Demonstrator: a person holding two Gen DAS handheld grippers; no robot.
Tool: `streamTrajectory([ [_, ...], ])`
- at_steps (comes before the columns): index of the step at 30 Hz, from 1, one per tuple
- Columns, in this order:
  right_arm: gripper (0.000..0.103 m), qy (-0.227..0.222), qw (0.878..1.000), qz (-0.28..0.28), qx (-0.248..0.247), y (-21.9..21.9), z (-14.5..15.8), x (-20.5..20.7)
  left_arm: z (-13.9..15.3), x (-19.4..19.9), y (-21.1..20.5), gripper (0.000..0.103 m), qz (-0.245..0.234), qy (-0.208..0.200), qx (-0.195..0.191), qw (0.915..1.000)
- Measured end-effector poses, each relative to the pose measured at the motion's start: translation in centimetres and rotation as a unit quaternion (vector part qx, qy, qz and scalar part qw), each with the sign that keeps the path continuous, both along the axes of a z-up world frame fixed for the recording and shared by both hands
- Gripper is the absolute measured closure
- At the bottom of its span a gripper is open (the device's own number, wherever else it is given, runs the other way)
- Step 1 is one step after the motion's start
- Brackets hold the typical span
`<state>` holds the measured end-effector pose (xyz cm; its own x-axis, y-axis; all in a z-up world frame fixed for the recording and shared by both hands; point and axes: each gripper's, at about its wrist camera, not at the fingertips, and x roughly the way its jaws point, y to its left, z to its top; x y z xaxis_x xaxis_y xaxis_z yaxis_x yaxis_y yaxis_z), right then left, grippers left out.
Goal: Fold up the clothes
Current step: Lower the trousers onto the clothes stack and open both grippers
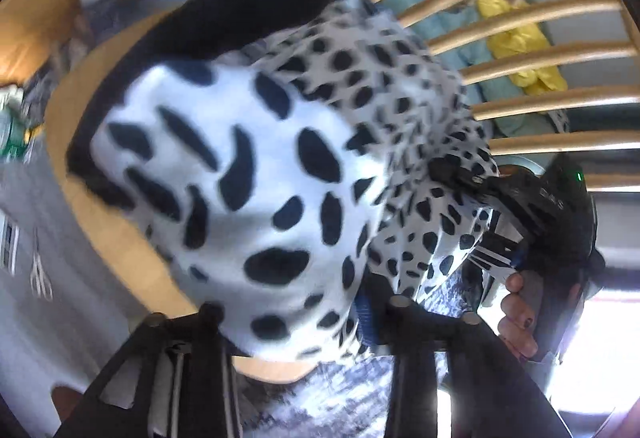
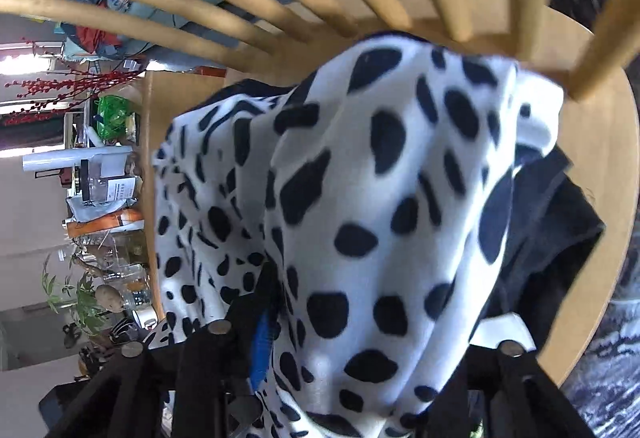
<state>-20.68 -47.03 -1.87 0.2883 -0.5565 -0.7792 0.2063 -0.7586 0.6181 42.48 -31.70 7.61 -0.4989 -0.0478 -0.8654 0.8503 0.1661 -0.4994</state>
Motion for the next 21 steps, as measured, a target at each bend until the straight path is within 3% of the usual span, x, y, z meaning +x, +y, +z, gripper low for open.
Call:
streamTrajectory([
  [4,0.048,0.024,0.999,-0.031,0.016,2.2,0.8,-1.0,-0.1,2.4,1.9,0.032,0.023,-0.025,0.033,0.9989],
  [7,0.048,0.036,0.998,-0.057,0.015,5.1,1.8,-1.4,0.7,4.9,3.6,0.027,0.046,-0.031,0.043,0.9975],
  [11,0.047,0.083,0.994,-0.057,0.040,7.6,4.1,0.4,3.0,6.1,5.6,0.027,0.034,-0.093,0.025,0.9948],
  [14,0.048,0.120,0.990,-0.047,0.051,9.1,6.4,3.3,5.0,5.4,5.8,0.027,-0.025,-0.114,0.006,0.9931],
  [16,0.048,0.148,0.986,-0.046,0.058,9.9,8.5,5.9,7.1,5.5,5.9,0.027,-0.080,-0.139,-0.019,0.9869],
  [21,0.047,0.212,0.973,-0.053,0.080,11.9,12.8,12.3,9.0,-0.8,5.8,0.024,-0.197,-0.190,-0.107,0.9559],
])
